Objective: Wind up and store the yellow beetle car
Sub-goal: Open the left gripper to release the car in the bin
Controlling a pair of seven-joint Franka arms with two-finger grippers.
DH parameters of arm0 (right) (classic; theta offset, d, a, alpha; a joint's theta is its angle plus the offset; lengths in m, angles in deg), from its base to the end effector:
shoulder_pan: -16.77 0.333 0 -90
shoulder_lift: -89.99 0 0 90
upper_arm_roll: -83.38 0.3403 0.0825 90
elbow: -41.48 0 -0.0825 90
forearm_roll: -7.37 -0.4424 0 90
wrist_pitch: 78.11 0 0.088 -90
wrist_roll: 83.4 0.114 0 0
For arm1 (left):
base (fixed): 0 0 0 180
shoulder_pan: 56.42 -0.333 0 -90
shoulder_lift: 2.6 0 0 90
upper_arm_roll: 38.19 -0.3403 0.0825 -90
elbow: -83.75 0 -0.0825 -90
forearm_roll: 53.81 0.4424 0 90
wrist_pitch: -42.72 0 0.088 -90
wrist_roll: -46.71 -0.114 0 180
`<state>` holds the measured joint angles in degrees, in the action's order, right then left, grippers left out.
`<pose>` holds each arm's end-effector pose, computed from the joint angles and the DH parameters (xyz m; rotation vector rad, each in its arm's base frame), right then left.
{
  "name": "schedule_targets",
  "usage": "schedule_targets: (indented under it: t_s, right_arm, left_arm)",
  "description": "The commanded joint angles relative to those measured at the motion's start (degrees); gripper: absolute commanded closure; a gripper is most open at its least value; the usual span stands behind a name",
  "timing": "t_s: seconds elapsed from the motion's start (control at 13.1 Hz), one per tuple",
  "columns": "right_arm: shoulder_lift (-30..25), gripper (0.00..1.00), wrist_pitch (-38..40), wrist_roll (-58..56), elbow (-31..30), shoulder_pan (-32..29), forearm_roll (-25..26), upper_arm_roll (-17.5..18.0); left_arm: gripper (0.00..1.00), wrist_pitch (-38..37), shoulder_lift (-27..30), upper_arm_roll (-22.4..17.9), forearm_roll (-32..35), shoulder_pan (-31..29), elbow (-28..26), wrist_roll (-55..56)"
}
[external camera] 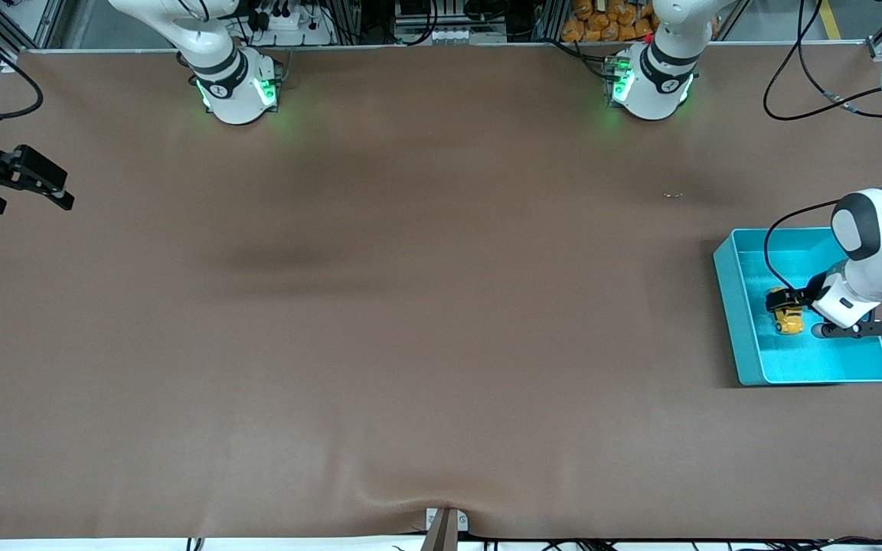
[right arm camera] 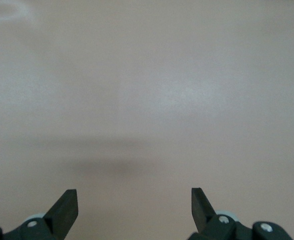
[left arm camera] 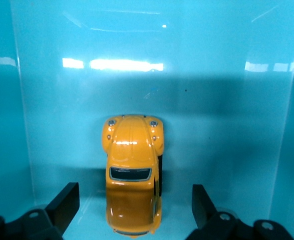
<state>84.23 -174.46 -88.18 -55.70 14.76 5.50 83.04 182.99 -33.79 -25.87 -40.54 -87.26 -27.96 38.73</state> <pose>0.5893 -0.0210 0.6454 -3.1102 -0.0625 -0.1369 0.6289 0.2138 0.1682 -3.1136 -0.0498 0.0514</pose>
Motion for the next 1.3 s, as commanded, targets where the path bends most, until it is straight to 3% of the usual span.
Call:
schedule_targets:
  t_s: [0.0, 0.53, 1.07, 1.22]
  right_arm:
    - [-0.5, 0.0, 0.0, 0.8, -0.5, -0.7, 0.8, 0.6]
    - [-0.5, 0.0, 0.0, 0.8, -0.5, -0.8, 0.7, 0.5]
    - [-0.5, 0.0, 0.0, 0.8, -0.5, -0.7, 0.7, 0.5]
    - [-0.5, 0.0, 0.0, 0.8, -0.5, -0.7, 0.7, 0.6]
  left_arm:
    - [0.0, 0.3, 2.8, 0.9, 1.3, -0.6, -0.4, -0.8]
    - [0.0, -1.0, 11.6, 4.5, 0.4, -0.6, 0.2, -0.1]
    - [0.0, -14.7, 20.6, 5.8, -5.9, -0.7, 2.9, -0.7]
    - [0.0, -16.9, 22.8, 9.1, -8.5, -0.5, 2.9, 0.2]
